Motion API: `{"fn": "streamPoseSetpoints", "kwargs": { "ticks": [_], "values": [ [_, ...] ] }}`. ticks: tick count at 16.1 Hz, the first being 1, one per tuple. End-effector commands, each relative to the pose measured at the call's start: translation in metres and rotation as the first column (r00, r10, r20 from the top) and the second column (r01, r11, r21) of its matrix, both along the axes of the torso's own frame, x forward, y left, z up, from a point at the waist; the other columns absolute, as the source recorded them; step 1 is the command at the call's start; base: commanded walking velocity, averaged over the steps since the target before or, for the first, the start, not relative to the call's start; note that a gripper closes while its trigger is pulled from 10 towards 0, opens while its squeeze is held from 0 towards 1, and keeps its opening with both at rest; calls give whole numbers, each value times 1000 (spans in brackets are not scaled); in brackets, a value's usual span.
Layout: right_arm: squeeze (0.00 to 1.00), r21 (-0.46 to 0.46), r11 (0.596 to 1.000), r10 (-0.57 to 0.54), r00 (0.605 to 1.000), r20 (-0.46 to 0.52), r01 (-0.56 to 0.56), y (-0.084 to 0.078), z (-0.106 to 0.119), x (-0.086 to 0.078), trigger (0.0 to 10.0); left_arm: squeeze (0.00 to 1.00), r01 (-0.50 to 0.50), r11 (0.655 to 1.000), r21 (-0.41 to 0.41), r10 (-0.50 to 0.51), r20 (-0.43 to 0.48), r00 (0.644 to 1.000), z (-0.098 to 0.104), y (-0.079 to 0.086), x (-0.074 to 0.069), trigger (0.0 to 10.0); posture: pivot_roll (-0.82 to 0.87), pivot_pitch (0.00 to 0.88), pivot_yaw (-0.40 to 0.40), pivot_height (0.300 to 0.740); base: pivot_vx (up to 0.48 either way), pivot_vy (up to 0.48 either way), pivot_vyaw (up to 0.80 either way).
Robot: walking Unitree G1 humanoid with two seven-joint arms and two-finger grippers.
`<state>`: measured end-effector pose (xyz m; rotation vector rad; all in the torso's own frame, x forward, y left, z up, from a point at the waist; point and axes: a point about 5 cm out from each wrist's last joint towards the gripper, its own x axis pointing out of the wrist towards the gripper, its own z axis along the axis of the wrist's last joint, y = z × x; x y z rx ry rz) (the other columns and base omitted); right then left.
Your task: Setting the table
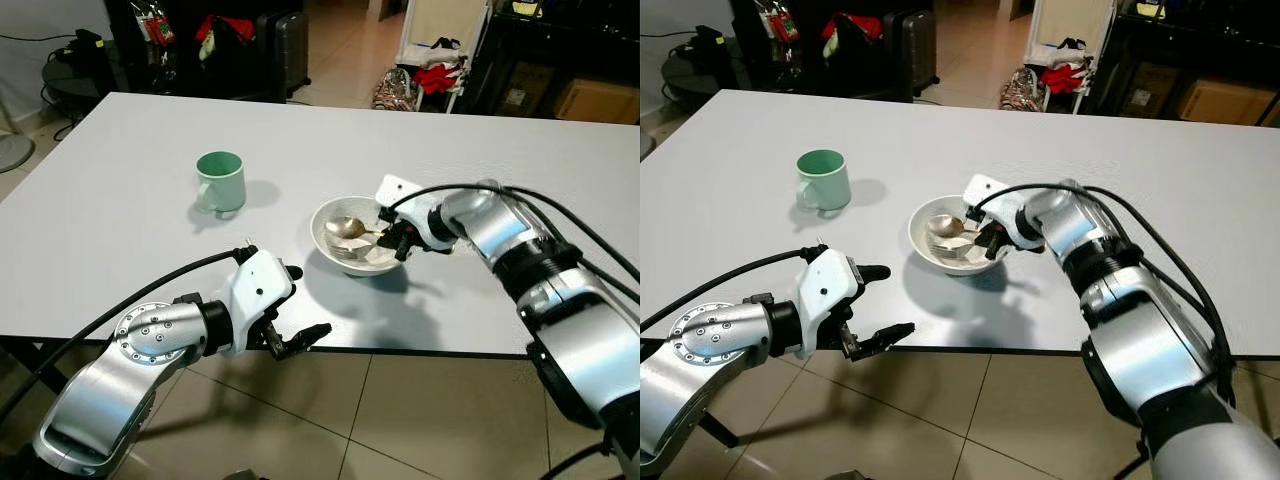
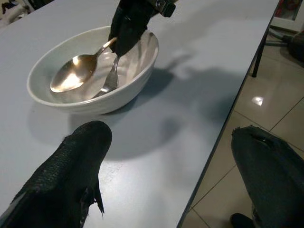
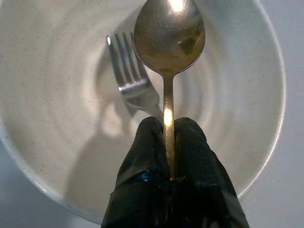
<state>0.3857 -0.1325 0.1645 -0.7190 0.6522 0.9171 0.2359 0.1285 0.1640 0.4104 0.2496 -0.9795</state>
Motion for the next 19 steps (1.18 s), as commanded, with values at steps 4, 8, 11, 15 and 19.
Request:
{"fn": "streamPoseSetpoints", "kwargs": {
  "ticks": [4,8,11,15,19],
  "values": [
    [941,-20,1000,-12,999,32,12,0,4,4,10000,71,-8,1000,6,7,8,1000,2,-1,0,10000,-29,0,-33,740,0,0,0],
    [941,-20,1000,-4,999,32,4,2,3,5,10000,71,-16,1000,4,16,6,1000,2,-2,-2,10000,-27,0,-35,740,0,0,0],
    [1000,18,1000,-20,998,61,19,1,11,8,10000,71,-22,1000,5,22,14,1000,3,-2,0,10000,-26,0,-31,740,0,0,0],
    [1000,490,861,-255,947,193,132,-8,65,19,10000,78,-179,982,-58,185,110,977,14,7,13,10000,-17,0,-27,740,0,0,0],
    [1000,727,685,-398,858,325,42,-1,55,-28,10000,192,-467,857,-220,499,124,858,27,19,30,10000,-30,0,16,740,0,0,0]
  ]
}}
